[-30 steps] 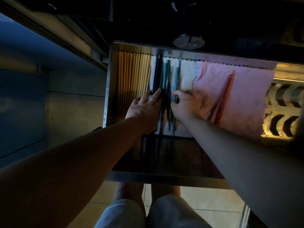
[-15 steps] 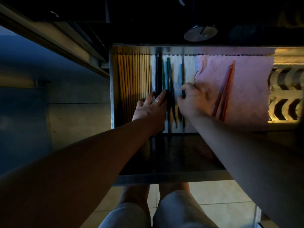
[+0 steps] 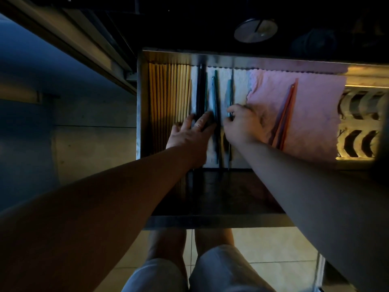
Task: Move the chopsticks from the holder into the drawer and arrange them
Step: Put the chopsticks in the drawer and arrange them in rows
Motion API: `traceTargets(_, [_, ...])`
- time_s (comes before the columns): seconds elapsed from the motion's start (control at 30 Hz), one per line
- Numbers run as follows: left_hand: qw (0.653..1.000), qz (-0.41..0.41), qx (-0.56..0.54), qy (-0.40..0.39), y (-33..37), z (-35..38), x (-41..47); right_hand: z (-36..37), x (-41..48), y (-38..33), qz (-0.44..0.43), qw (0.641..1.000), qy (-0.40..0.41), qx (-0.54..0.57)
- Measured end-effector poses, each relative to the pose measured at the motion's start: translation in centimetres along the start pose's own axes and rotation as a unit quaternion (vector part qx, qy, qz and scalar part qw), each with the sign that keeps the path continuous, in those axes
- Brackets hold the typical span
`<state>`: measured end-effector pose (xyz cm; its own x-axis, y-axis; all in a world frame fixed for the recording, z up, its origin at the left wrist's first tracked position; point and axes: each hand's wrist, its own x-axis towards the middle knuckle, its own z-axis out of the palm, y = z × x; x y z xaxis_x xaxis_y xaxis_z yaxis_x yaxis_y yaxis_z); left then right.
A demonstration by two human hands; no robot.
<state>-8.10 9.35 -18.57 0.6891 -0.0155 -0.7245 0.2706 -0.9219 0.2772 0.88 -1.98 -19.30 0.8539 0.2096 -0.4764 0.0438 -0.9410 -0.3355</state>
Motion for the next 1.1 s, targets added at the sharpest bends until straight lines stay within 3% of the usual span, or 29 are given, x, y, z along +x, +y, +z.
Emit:
traceTargets(0.2, [1.000,0.008,-0.003,0.012,-0.1,0.1,-0.3,0.3,0.5,-0.6,-0.040,0.998,0.005,-0.040])
traceTargets(0.37, [1.000,0.007,-0.008,0.000,-0.1,-0.1,-0.3,0.7,1.3,-1.7,0.008,0.995,-0.020,-0.096])
traceTargets(0.53, [1.000,0.005,-0.010,0.000,-0.2,0.1,-0.3,1.2,2.9,-2.4,0.091,0.992,-0.068,-0.060])
traceTargets(0.63, [1.000,0.002,-0.005,-0.006,-0.1,0.1,-0.4,0.8,3.3,-1.9,0.099,0.991,-0.076,-0.052])
traceTargets(0.77, [1.000,0.005,-0.010,-0.003,0.0,0.0,-0.6,0.2,3.1,-1.2,0.073,0.992,-0.064,-0.078])
traceTargets(0.93, [1.000,0.003,-0.002,0.001,0.0,0.3,-0.5,-0.5,1.8,-1.3,0.001,0.998,0.017,-0.066])
traceTargets(1.1, [1.000,0.005,-0.003,0.003,-0.2,0.4,-0.3,0.1,1.7,-2.8,-0.015,0.996,-0.017,-0.091])
